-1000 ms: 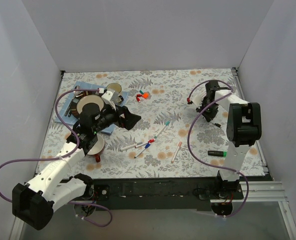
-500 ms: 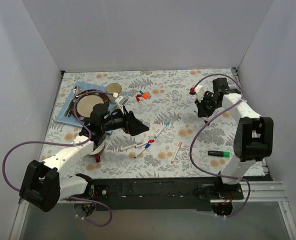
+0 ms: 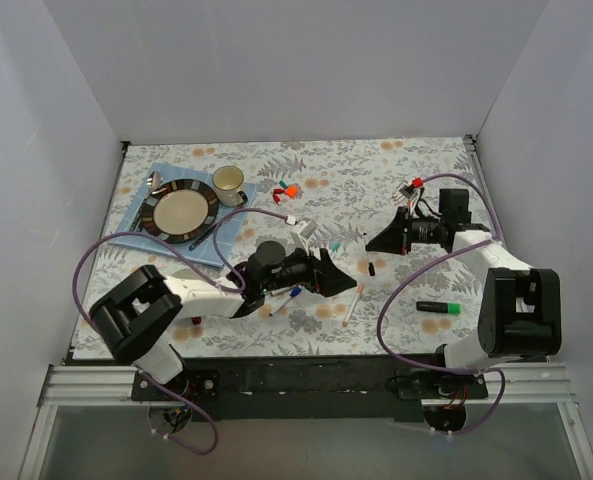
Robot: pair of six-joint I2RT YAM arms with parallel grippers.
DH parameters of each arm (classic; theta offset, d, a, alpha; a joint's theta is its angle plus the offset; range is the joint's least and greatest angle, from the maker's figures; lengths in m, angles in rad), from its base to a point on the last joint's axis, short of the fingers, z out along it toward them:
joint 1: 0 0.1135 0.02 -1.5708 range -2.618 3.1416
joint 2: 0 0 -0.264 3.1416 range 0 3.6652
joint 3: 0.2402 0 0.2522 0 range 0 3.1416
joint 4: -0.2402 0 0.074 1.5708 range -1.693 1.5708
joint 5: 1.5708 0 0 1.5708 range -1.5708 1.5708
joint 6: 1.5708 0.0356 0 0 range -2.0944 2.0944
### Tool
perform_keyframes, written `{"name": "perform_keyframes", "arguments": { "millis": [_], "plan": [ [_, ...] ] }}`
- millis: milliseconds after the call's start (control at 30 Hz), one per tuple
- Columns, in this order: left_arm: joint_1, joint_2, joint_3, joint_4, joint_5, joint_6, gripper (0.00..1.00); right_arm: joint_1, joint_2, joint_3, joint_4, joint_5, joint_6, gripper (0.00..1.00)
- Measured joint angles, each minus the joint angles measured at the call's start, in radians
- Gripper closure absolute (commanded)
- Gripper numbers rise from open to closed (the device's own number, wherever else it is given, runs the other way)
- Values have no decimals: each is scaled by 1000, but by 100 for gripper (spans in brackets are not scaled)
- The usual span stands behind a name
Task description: Open the pen caps
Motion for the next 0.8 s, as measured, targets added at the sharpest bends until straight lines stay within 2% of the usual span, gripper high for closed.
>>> {"name": "perform_keyframes", "arguments": {
  "millis": [200,333,567,800],
  "plan": [
    [-75,219,138,103,-172,-25,17,-47,-97,-224,517,-101,470,99],
    [-107,302,222,133,-237,-25,25,-55,-130,-256,693,-98,634,99],
    [-133,343,277,144,-299,-26,46,-67,-155,-281,763,-25,735,99],
    [-132,356,286,143,-309,-33,84,-70,-188,-298,757,71,754,99]
  ]
}}
